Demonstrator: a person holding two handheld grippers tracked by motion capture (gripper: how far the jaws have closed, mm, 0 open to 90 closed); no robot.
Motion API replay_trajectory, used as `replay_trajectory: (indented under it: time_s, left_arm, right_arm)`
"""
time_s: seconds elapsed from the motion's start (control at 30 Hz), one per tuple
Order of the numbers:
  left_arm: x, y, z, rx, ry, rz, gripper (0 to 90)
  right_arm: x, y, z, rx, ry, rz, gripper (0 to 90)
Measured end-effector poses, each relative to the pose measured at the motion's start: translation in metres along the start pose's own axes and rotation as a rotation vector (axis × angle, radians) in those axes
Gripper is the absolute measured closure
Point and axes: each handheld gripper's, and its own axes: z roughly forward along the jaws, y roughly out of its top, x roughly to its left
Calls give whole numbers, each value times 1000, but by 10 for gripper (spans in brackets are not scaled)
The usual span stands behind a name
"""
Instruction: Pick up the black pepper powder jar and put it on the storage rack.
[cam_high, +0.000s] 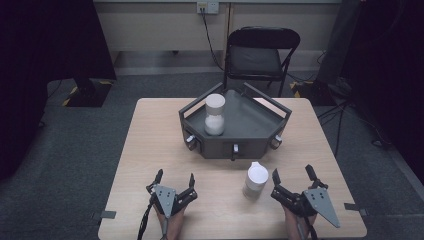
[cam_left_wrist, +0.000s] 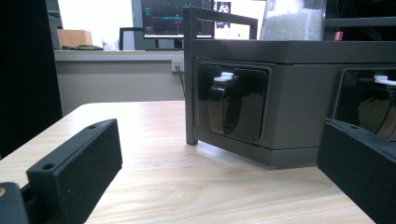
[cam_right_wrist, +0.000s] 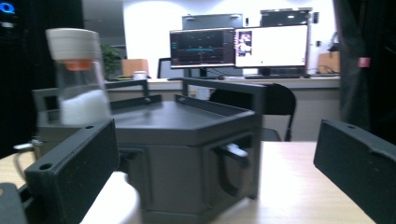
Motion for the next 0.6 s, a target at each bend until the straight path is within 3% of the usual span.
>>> replay_trajectory:
  time_s: [0.17, 0.37, 0.6]
  left_arm:
    - [0, 0, 0, 0, 0, 0, 0]
    - [0, 0, 0, 0, 0, 0, 0]
    - [0, 0, 0, 0, 0, 0, 0]
  right_arm:
    - [10, 1, 7, 2, 57, -7, 0]
    - [20, -10, 10, 14, 117, -5, 0]
    - [31, -23, 14, 56, 120, -28, 27]
